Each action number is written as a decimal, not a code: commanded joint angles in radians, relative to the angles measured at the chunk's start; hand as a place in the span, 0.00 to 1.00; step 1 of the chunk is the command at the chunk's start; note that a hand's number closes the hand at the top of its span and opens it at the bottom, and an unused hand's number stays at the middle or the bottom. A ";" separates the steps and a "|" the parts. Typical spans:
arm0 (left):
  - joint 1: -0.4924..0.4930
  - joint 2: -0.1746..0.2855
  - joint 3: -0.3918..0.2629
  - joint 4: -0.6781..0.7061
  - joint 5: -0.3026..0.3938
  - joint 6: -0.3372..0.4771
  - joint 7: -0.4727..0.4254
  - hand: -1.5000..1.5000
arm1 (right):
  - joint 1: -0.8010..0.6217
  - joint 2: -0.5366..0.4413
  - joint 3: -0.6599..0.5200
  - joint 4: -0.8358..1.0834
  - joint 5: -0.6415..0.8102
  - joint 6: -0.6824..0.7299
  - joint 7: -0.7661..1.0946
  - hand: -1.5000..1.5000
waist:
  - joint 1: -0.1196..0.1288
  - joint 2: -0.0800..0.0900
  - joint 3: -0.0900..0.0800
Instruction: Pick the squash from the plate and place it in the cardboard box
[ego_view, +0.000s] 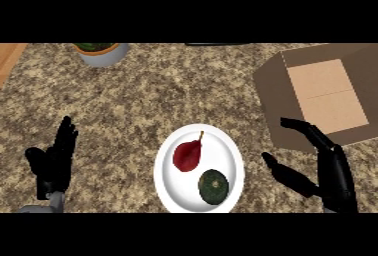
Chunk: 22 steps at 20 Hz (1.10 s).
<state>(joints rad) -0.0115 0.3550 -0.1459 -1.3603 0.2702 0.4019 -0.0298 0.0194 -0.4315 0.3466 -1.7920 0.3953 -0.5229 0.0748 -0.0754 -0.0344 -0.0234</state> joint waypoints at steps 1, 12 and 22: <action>0.012 -0.006 -0.012 0.017 -0.009 -0.007 -0.005 0.50 | 0.185 -0.034 0.081 -0.079 0.224 -0.065 0.152 0.00 | -0.001 0.018 0.016; -0.021 -0.028 -0.042 0.015 -0.033 -0.016 0.004 0.50 | 0.239 -0.079 0.216 -0.518 0.483 0.392 0.824 0.00 | 0.064 0.032 0.016; -0.096 0.006 0.004 0.042 -0.014 -0.069 0.049 0.50 | -0.035 0.188 0.397 -0.481 0.543 0.801 1.279 0.00 | 0.091 0.035 0.019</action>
<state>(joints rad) -0.0969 0.3292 -0.1699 -1.3096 0.2326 0.3705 -0.0017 0.0635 -0.3443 0.6862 -2.2828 0.9094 0.1118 1.1129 0.0056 0.0003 -0.0052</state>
